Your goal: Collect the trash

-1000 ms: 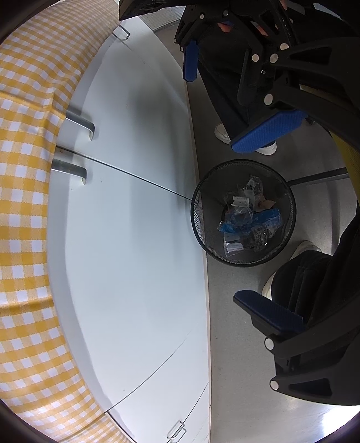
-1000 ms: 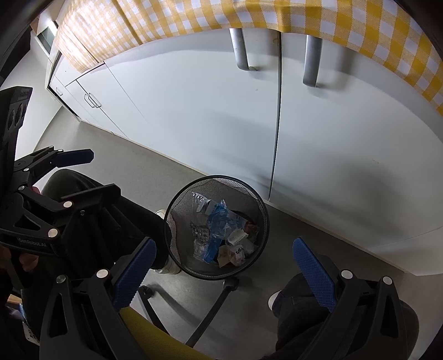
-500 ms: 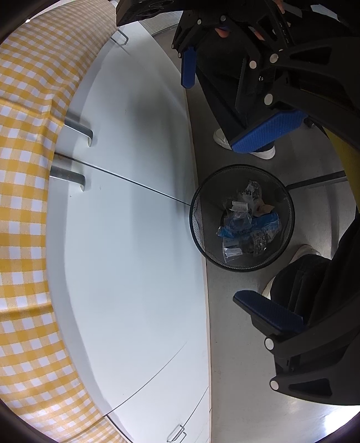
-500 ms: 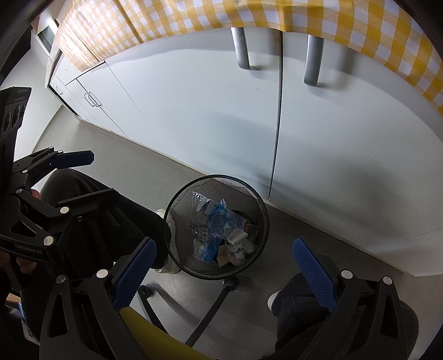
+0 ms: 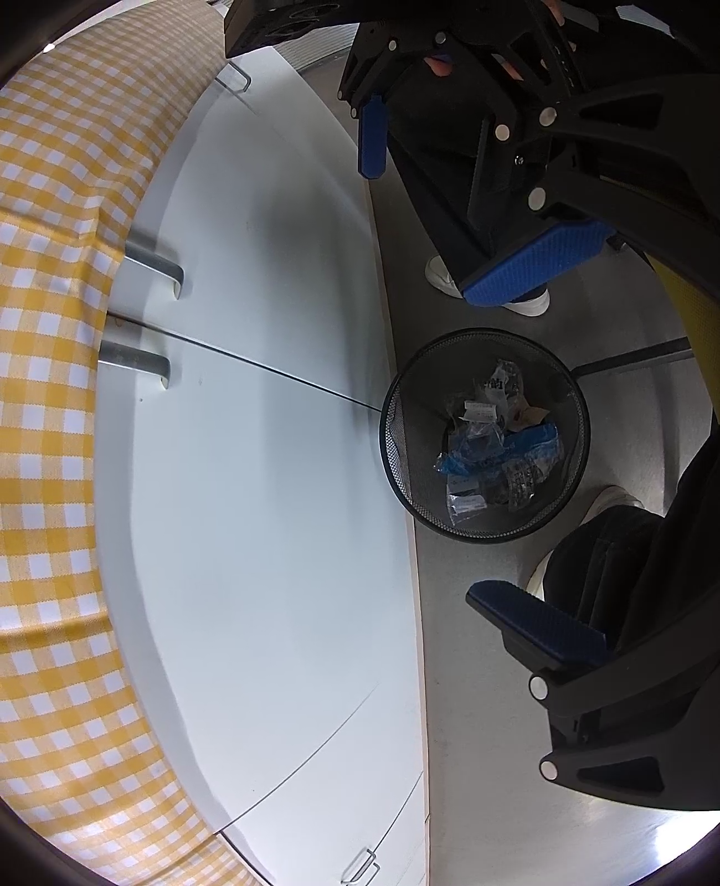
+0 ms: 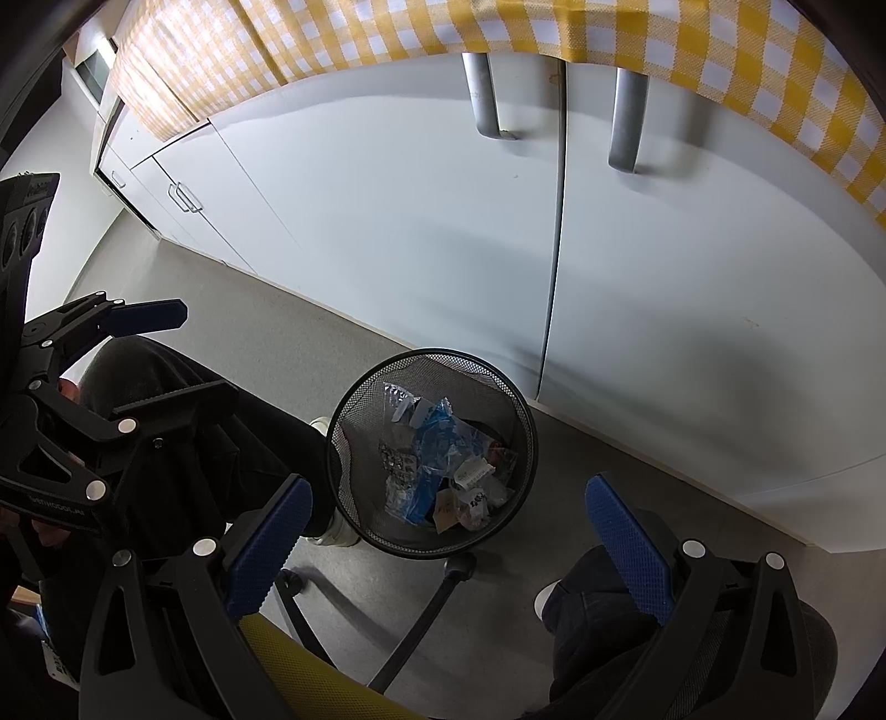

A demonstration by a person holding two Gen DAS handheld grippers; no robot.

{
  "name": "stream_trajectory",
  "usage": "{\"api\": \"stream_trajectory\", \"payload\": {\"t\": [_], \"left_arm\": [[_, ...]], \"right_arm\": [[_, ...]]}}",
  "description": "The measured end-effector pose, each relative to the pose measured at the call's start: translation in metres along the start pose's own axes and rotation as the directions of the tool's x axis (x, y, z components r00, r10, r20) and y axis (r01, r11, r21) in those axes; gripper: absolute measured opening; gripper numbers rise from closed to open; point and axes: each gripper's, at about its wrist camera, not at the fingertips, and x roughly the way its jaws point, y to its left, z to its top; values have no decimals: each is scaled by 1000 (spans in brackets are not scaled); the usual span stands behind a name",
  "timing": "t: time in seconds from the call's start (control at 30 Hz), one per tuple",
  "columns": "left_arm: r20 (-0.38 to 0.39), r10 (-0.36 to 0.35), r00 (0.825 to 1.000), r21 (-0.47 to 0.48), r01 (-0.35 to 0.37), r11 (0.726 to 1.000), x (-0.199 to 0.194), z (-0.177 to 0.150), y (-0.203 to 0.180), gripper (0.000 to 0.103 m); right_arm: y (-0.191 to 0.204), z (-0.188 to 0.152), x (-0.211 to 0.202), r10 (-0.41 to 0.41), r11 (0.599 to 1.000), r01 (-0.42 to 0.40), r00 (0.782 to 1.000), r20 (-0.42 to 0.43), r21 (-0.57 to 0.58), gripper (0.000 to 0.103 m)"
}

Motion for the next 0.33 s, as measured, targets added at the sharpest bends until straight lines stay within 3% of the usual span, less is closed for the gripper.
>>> {"api": "stream_trajectory", "payload": {"t": [0.33], "left_arm": [[-1,14,1000,-42,-14,999,1,3,8,99]], "right_arm": [[-2,-1,0,-2,1000,2,1000,-4,-3,100]]}}
